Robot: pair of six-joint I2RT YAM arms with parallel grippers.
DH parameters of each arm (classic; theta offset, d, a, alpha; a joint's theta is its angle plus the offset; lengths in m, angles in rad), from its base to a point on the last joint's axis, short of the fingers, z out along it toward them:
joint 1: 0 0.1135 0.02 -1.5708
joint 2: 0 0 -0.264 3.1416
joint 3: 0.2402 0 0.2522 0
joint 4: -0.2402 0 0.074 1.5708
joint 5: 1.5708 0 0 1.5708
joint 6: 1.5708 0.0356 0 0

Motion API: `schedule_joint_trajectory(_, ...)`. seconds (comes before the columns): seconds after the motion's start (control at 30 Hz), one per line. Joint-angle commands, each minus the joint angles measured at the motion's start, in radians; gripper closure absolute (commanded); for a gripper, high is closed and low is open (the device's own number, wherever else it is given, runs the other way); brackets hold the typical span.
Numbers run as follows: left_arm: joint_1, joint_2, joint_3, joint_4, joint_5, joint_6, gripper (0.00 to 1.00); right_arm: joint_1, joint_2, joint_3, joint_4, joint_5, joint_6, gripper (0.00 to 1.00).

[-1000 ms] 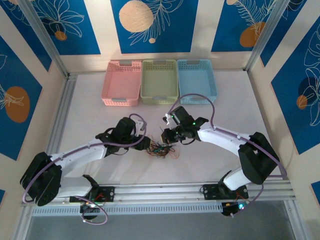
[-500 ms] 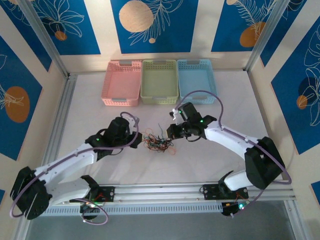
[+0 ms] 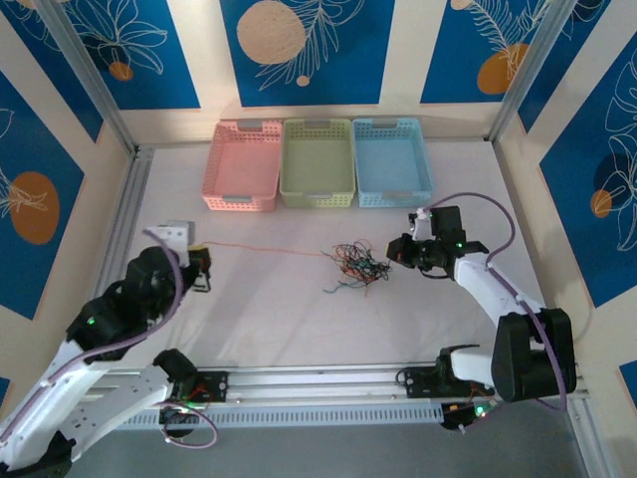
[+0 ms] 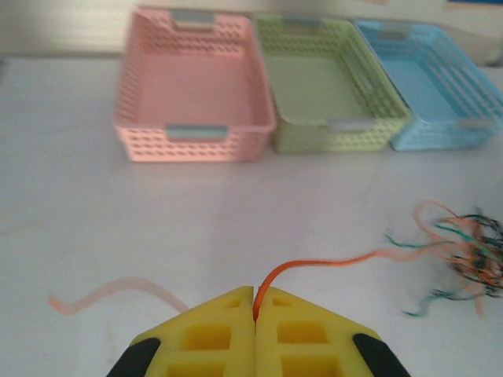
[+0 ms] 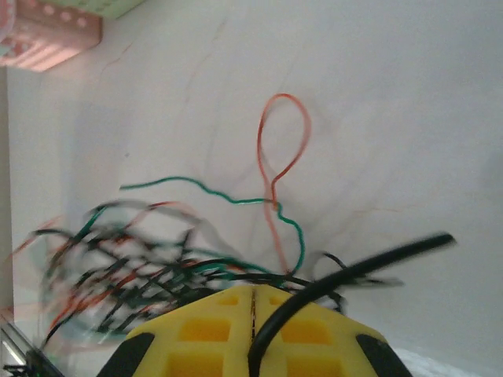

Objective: Untangle the cables

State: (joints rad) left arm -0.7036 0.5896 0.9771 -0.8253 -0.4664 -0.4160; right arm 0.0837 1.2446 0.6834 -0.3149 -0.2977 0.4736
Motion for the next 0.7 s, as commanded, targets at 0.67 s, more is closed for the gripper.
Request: schedule_joint_trajectory(0.67,0.008,0.115,0.616,-0.132,-0.256,0.357,1.00,-0.097,0.001,-0.090,0.078,0.066,0.030,1.00)
